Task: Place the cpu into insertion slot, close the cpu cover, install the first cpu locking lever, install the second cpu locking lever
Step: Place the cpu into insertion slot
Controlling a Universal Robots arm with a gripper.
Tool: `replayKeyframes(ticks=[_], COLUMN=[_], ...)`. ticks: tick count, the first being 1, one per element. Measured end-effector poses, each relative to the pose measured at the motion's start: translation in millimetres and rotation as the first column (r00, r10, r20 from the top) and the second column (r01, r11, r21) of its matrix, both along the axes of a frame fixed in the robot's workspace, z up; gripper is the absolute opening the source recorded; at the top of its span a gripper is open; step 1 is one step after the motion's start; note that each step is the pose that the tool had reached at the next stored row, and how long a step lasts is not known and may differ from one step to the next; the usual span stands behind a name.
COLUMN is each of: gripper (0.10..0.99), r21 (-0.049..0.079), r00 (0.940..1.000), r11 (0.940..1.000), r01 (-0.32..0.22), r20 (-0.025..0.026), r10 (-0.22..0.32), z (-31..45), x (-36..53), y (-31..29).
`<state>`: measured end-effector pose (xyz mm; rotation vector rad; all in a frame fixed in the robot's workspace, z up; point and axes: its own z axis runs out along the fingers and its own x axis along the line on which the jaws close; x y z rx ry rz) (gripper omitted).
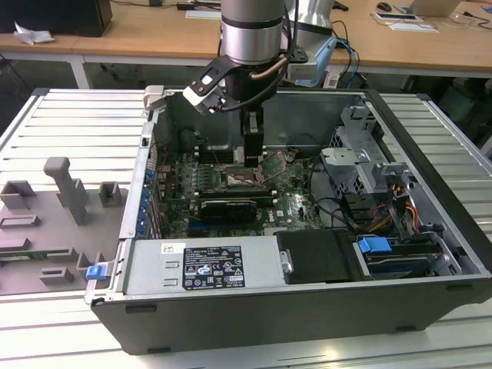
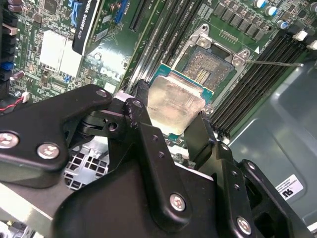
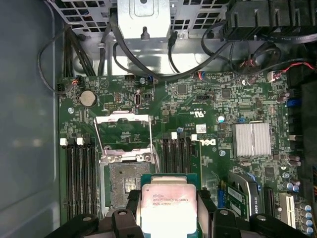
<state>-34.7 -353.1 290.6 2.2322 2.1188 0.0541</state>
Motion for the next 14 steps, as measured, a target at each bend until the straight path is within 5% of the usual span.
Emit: replayKeyframes(ticks=[6, 9, 14], gripper=[0.537, 0.537, 0.537], r21=[0.0, 0.001, 0.028], r00=[1.0, 0.9981, 0.9974], r11=[1.0, 0.9981, 0.997], r01=[-0.004, -0.062, -0.072], r20=[0.0, 0.0, 0.002], r10=[0.004, 0.062, 0.072], z=[-12.4, -17.0, -22.7], x=[-0.1, 0.0, 0.0], y=[1.7, 2.3, 5.0])
